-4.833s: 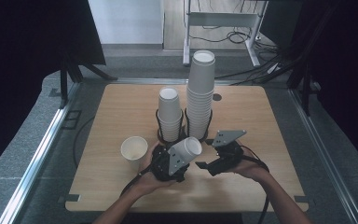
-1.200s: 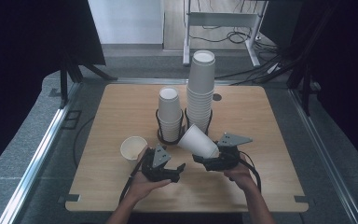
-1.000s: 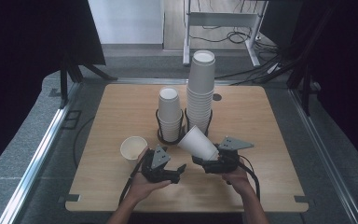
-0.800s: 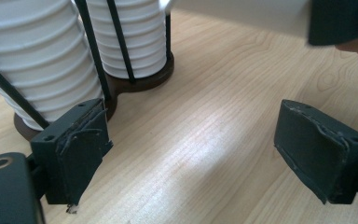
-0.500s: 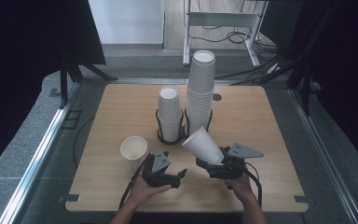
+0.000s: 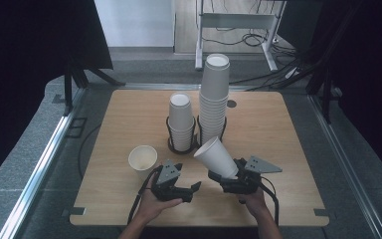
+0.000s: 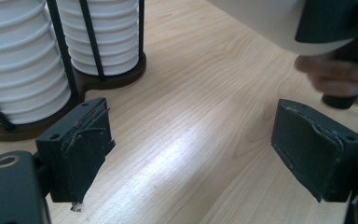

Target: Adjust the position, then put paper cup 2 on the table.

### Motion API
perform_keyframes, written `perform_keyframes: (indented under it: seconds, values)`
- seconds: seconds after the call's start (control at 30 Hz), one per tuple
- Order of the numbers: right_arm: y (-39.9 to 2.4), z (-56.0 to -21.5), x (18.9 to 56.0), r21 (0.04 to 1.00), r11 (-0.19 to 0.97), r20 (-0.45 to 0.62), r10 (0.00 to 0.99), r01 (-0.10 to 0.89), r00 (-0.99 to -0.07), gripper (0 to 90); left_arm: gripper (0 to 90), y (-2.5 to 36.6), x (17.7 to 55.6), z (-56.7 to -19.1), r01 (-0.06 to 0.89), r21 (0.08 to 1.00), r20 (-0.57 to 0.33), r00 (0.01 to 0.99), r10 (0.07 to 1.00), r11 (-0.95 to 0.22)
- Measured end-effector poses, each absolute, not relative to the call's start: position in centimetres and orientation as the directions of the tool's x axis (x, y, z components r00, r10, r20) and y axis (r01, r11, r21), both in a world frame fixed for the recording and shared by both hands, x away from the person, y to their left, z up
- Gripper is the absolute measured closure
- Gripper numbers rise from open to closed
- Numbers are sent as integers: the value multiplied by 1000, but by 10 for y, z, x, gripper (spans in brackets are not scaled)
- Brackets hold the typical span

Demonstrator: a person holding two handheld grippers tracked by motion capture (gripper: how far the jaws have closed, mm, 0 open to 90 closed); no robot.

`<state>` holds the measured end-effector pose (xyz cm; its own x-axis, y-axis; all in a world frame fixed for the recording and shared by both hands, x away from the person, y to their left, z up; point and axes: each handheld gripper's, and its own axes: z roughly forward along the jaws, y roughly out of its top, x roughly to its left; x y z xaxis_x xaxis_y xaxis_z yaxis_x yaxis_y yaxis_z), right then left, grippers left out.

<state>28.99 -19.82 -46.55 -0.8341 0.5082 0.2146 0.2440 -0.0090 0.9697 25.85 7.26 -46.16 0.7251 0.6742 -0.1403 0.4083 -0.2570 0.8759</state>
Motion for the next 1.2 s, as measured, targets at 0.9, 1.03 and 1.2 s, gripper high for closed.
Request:
perform_keyframes:
  seconds: [0.9,1.03,1.2]
  values:
    - [-200,-476,275,976,-15,188,552,216,-813,229,123,67,267,-451,490,867,-360,741,567,-89]
    - [-199,-477,273,978,-10,179,556,209,-812,229,117,65,267,-449,492,867,-373,740,559,-73]
    - [-194,-480,271,980,-1,166,562,200,-810,229,105,66,271,-447,509,860,-414,733,539,-31]
